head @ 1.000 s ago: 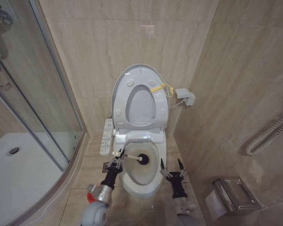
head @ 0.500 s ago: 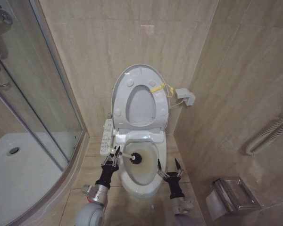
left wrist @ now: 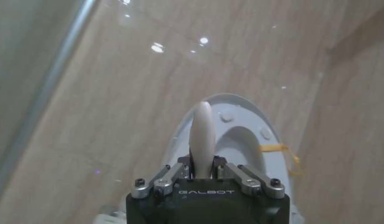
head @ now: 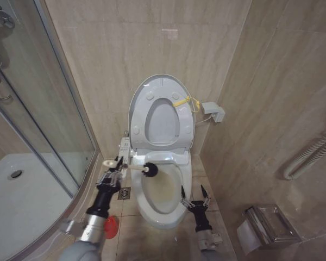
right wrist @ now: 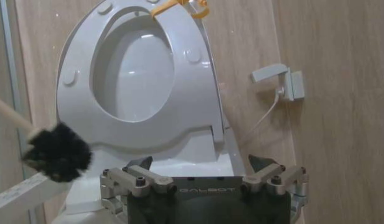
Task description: Open the toilet lid, clean the toilet bowl with a toilet brush, close the toilet lid, and flush.
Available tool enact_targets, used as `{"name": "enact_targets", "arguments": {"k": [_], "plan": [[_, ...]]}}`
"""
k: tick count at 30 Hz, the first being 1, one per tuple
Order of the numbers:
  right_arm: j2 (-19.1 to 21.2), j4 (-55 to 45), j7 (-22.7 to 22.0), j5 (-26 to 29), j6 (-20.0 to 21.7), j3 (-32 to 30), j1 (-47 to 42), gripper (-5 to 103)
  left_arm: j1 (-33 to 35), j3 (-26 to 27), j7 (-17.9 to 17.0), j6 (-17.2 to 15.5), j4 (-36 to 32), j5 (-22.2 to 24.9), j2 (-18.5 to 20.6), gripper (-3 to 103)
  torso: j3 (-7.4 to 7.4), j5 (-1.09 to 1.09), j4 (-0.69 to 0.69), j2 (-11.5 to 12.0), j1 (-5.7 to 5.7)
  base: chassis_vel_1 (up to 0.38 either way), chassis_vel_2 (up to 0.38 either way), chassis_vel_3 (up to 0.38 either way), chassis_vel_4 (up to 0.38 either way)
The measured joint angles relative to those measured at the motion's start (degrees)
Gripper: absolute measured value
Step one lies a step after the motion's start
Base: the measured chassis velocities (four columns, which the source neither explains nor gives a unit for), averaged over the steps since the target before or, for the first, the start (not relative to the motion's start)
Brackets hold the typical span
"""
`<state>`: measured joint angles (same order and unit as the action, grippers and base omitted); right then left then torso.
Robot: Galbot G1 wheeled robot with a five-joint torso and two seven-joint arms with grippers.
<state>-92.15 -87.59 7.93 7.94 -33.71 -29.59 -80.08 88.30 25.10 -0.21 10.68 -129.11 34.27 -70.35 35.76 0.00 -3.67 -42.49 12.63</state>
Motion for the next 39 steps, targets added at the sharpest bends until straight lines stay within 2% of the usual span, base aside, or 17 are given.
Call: {"name": "enact_targets", "arguments": {"k": [7,14,19,22,23,24,27,33,37,39], "plan": [[0.02,-0.02,0.06,-0.02,-0.44,-0.21,-0.40,100,6.91,3.03,-4.92,-2.65,-5.83,0.06,0.43,20,0.00,0.00,0.00,0.00,0.00,0.000,0.000,0.000,0.000],[0.01,0.09,0.17,-0.01,-0.59,0.20,-0.27,100,7.44,1.70,-4.60,-2.34,-5.36,-0.78,-0.77,20,0.00,0.01,0.00,0.00,0.00,0.000,0.000,0.000,0.000],[0.04,-0.06,0.29,0.00,-0.60,0.40,-0.41,100,5.76,-0.63,-3.41,-1.29,-0.11,-1.49,-3.00,20,0.01,0.01,0.00,0.00,0.00,0.000,0.000,0.000,0.000],[0.10,-0.36,0.43,0.01,-0.77,0.37,-0.96,100,2.60,-1.25,-0.47,2.39,6.82,-1.65,-3.50,20,0.01,0.00,0.01,0.00,0.00,0.000,0.000,0.000,0.000],[0.12,-0.42,0.53,0.01,-0.90,0.35,-1.18,100,0.72,-1.67,1.22,4.66,9.80,-1.09,-3.61,20,0.00,0.00,-0.01,0.00,0.00,0.000,0.000,0.000,0.000],[0.12,-0.42,0.53,0.01,-0.90,0.35,-1.18,100,0.72,-1.67,1.22,4.66,9.80,-1.09,-3.61,20,0.00,0.00,-0.01,0.00,0.00,0.000,0.000,0.000,0.000],[0.14,0.00,0.81,-0.04,-1.06,0.56,-1.21,100,-3.20,-2.82,4.06,8.23,14.88,0.29,-4.65,20,0.01,0.01,0.01,0.00,0.01,0.000,0.000,0.000,0.000],[0.07,0.93,0.89,-0.40,-1.12,0.36,-1.22,100,-8.11,-6.05,5.71,9.06,19.84,0.72,-6.47,20,0.01,0.01,-0.01,0.00,0.00,0.000,0.000,0.000,0.000],[0.03,1.80,0.84,-0.53,-1.12,-0.03,-0.87,100,-14.10,-9.00,6.27,9.49,30.44,0.36,-8.45,20,0.01,0.02,0.00,0.00,0.00,0.000,0.000,0.000,0.000],[0.03,1.90,0.83,-0.53,-1.09,-0.13,-0.72,100,-15.46,-9.46,6.38,9.61,32.73,0.31,-8.82,20,0.01,0.01,0.00,0.00,0.00,0.000,0.000,0.000,0.000]]}}
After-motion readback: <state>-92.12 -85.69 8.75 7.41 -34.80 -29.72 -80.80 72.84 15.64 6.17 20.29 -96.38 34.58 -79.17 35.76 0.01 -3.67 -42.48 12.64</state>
